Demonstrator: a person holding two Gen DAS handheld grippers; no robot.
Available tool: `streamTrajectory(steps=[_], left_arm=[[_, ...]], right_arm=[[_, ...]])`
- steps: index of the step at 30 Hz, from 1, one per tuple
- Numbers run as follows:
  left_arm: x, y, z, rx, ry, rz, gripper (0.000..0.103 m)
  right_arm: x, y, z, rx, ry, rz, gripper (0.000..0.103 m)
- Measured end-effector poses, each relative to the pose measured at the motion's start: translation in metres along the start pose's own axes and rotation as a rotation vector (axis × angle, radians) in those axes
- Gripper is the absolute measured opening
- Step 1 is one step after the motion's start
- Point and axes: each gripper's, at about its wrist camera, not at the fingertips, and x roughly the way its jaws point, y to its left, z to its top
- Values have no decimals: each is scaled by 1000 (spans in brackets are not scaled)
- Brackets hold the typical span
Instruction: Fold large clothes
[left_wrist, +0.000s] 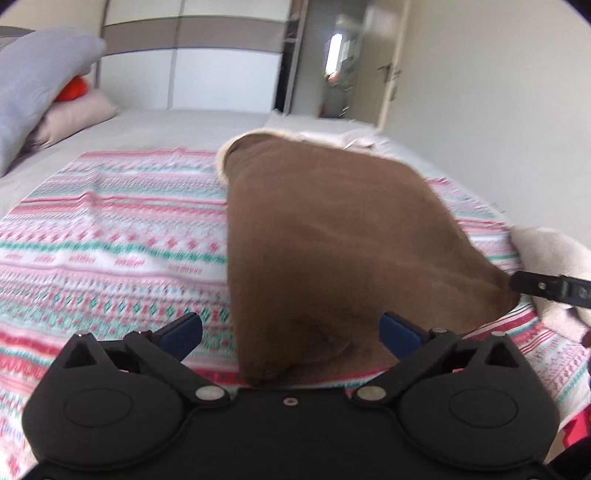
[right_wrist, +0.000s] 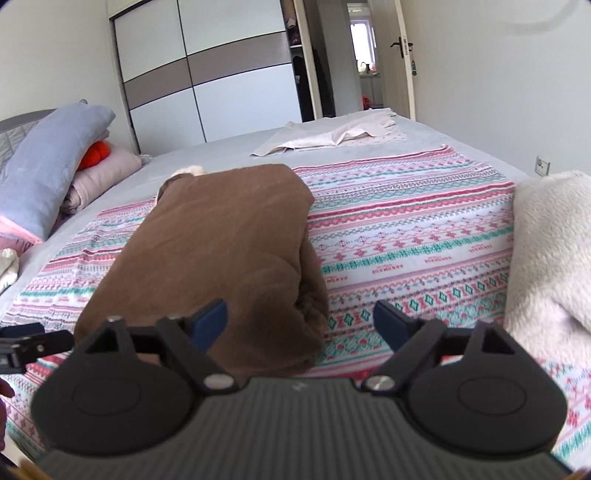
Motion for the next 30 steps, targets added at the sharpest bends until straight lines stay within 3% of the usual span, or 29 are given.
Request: streamTrajectory(steps=[3,7,10,20,30], left_arm=[[-1,-12,-5,5,24,71,103],[-2,-25,-12,17,63,136,103],[-7,-32,-19,-6,43,199,103],[-1,-45,-30,39,88,241,103],[4,-47,-32,45,109,229,103]], right_arm=[[-4,12,-7,-33,4,-53,99],[-3,23,-16,-62,32,-128,102],[-1,27,-21,-83,60,-152,103],[4,40,-34,-162,95,-232,103],[14,44,-36,-187,115,-225,103]])
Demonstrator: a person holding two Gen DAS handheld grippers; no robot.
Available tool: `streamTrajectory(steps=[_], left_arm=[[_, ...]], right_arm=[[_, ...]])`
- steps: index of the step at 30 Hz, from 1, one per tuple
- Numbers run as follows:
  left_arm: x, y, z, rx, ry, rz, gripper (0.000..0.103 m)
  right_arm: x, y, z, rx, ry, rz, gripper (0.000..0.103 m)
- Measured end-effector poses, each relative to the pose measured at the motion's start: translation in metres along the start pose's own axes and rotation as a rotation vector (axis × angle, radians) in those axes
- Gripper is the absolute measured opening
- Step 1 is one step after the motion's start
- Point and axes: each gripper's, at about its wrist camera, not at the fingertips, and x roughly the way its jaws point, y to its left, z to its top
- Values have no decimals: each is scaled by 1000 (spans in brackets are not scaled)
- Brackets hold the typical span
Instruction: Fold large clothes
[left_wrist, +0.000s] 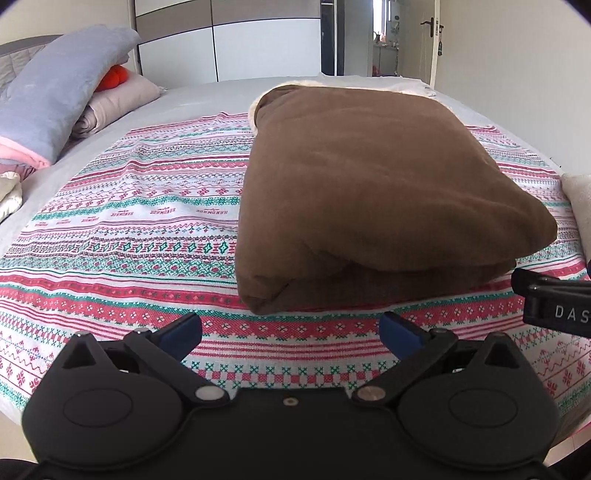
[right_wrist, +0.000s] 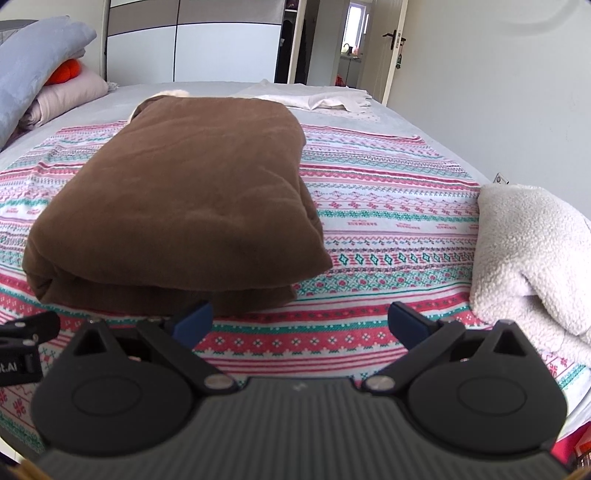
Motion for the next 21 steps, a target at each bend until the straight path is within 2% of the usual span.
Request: streamTrajectory(steps=[21], left_arm=[[-1,-1,-2,5,5,-5,103]], right_arm=[[2,-1,-2,-11,4,7,103]])
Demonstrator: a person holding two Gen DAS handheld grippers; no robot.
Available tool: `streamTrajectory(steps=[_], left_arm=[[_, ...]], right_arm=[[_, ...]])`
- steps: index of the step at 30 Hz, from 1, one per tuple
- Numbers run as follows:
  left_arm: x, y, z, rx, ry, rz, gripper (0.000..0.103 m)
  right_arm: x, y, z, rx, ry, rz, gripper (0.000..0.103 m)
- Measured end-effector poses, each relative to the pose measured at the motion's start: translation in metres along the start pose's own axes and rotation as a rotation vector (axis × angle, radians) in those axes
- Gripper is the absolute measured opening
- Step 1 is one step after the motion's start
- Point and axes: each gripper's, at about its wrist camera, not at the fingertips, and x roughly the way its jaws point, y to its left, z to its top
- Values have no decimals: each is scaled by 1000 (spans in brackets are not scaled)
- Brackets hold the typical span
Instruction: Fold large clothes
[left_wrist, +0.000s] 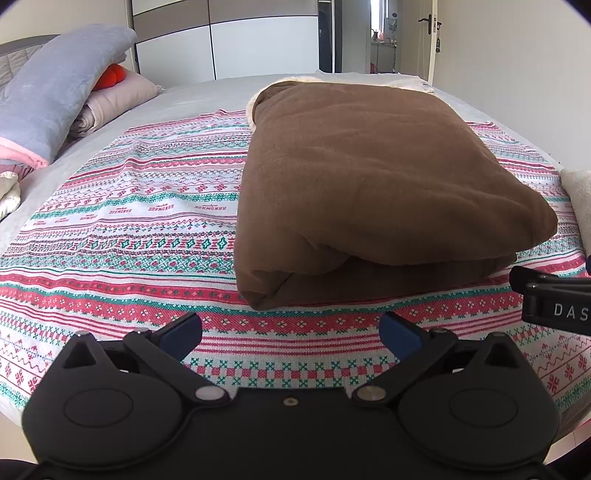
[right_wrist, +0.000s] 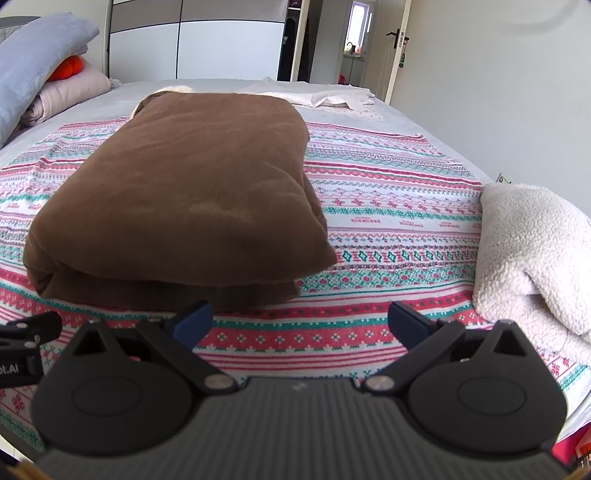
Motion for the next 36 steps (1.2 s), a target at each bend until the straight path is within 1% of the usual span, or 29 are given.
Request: streamTrajectory(steps=[36], left_arm=[[4,3,-3,-8,9,7,103]], right_arm=[[0,-4,0,3,-3,0,103]])
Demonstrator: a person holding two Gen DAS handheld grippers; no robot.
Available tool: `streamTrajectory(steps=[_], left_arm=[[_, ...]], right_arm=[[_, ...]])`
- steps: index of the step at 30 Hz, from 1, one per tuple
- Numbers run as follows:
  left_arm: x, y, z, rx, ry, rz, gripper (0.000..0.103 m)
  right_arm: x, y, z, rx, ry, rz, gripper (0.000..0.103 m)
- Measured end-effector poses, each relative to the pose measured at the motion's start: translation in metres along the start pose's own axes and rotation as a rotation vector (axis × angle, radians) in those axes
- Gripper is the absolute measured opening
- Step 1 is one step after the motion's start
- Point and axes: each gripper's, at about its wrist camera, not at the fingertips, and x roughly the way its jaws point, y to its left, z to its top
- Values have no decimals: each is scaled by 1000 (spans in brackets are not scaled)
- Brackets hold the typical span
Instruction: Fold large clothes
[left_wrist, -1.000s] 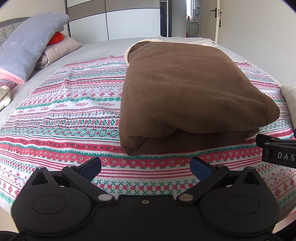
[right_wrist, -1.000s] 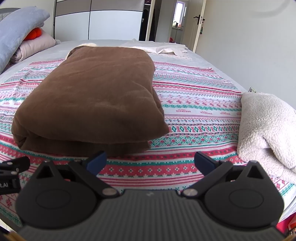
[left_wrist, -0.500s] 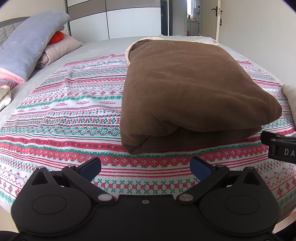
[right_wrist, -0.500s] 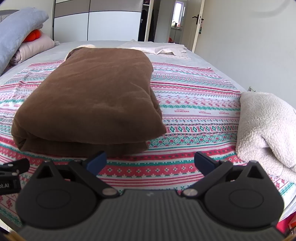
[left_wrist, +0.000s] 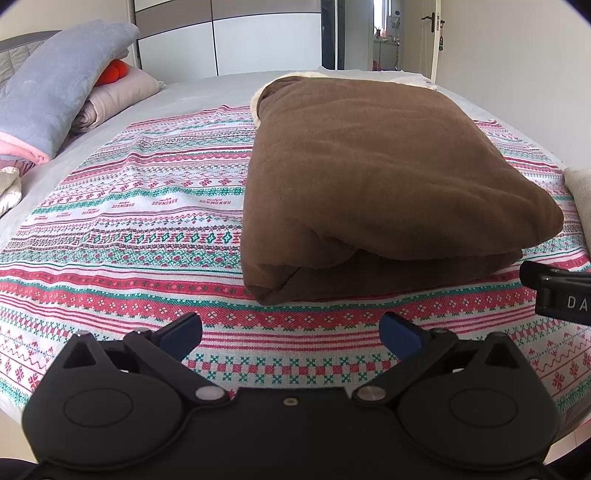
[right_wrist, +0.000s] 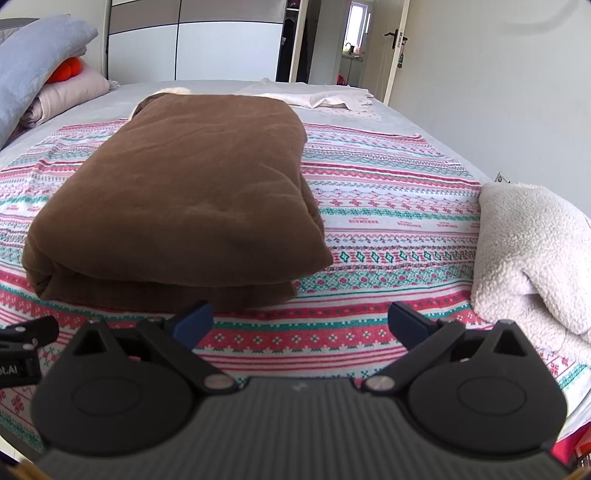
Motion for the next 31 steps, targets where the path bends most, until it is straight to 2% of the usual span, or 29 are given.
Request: streamTrajectory(steps=[25,31], left_arm=[[3,5,1,-4,5,-7,103],[1,18,7,-53,4,-66,103]], right_arm=[[1,-1,0,11,-2,-5,103],[3,-4,1,49,-8,14,103]])
